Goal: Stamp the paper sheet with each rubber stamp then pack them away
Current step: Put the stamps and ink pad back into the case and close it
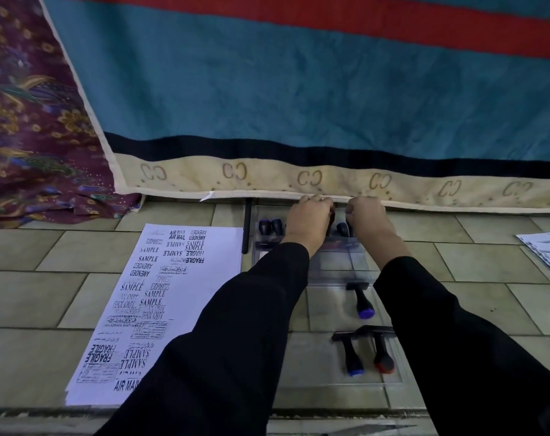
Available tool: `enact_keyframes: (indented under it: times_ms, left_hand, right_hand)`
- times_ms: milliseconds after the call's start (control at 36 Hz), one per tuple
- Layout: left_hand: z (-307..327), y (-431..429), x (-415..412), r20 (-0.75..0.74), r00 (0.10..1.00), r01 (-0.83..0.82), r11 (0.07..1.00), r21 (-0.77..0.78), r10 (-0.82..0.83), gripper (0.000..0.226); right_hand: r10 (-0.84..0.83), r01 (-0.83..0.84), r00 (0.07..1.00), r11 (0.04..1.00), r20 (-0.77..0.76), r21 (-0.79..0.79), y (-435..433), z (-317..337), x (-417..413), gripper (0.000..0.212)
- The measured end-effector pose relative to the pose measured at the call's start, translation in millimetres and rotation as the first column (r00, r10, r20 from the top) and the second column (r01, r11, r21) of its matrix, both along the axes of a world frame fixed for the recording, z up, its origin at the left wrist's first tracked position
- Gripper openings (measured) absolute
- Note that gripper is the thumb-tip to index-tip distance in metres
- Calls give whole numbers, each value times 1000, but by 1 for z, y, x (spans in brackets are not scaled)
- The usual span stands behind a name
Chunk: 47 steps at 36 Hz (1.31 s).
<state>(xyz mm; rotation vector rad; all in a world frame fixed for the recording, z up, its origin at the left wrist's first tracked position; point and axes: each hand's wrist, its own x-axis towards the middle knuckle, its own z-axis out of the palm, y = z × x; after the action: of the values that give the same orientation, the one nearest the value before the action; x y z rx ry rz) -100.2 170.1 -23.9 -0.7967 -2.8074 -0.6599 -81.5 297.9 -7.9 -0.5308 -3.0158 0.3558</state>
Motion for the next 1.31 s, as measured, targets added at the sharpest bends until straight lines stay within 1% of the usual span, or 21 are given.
enact_keyframes:
  times_ms: [56, 111, 194, 278, 333, 444, 528, 611, 694, 778, 889, 972, 1056, 1111, 1194, 1306]
  left_hand:
    - [1, -1, -2, -77, 996, -55, 995, -86, 48, 27]
    - [1, -1, -3, -99, 992, -91, 983, -157, 76, 29]
    - [-1, -1, -3, -103, 992, -90, 970, -225, 68, 33]
    - [-5, -4, -1, -119, 992, -78, 963, -257, 48, 31]
    - [-7, -5, 0, -137, 989, -94, 959, -268, 59, 28]
    - [-5, -7, 1, -124, 988, -119, 958, -262, 89, 25]
    - [-2, -7, 1, -131, 987, -123, 960, -251, 92, 24]
    - [-1, -8, 2, -150, 985, -124, 946, -298, 82, 18]
    - [-5, -7, 3, -178, 983, -110, 932, -346, 50, 19]
    - [-10, -10, 5, -158, 986, -90, 958, -274, 47, 24]
    - [-12, -18, 10, -124, 992, -50, 989, -138, 33, 25]
    - [-14, -25, 19, -155, 988, -16, 999, -28, 12, 26]
    - [-14, -32, 32, -206, 978, 31, 999, 37, -23, 26]
    - [-14, -36, 44, -222, 973, 79, 995, 63, -63, 26]
    - [-15, -45, 66, -211, 962, 196, 975, 102, -171, 26]
    - [-19, -57, 98, -157, 936, 330, 940, 82, -315, 26]
  right_hand:
    - [17, -17, 1000, 1000, 10, 13, -1, -3, -3, 18]
    - [15, -15, 1000, 999, 11, 29, -1, -6, -4, 19]
    - [-5, 3, 999, 998, 36, 63, -3, -9, -5, 13]
    - [-8, 6, 999, 998, 32, 65, -4, -13, -9, 10]
    - [-8, 6, 1000, 997, 27, 81, -4, -15, -10, 13]
    - [-9, 11, 1000, 995, -25, 97, -2, -19, -11, 23]
    - [-11, 16, 999, 994, -41, 108, -2, -19, -9, 22]
    - [-20, 22, 999, 997, -34, 78, -1, -19, -6, 19]
    - [-34, 35, 999, 999, -37, 38, 2, -18, -3, 19]
    - [-37, 37, 998, 999, -59, -7, 4, -17, 3, 26]
    - [-41, 34, 992, 997, -121, -65, 6, -12, 16, 22]
    - [-73, 41, 974, 988, -216, -149, 6, -9, 34, 20]
    - [-83, 4, 950, 967, -302, -254, 1, -6, 61, 18]
    - [-65, -34, 935, 962, -348, -272, -3, -4, 82, 16]
    - [-30, -75, 914, 968, -405, -241, -8, -6, 117, 13]
    - [-75, -57, 901, 955, -427, -290, -18, -19, 166, 14]
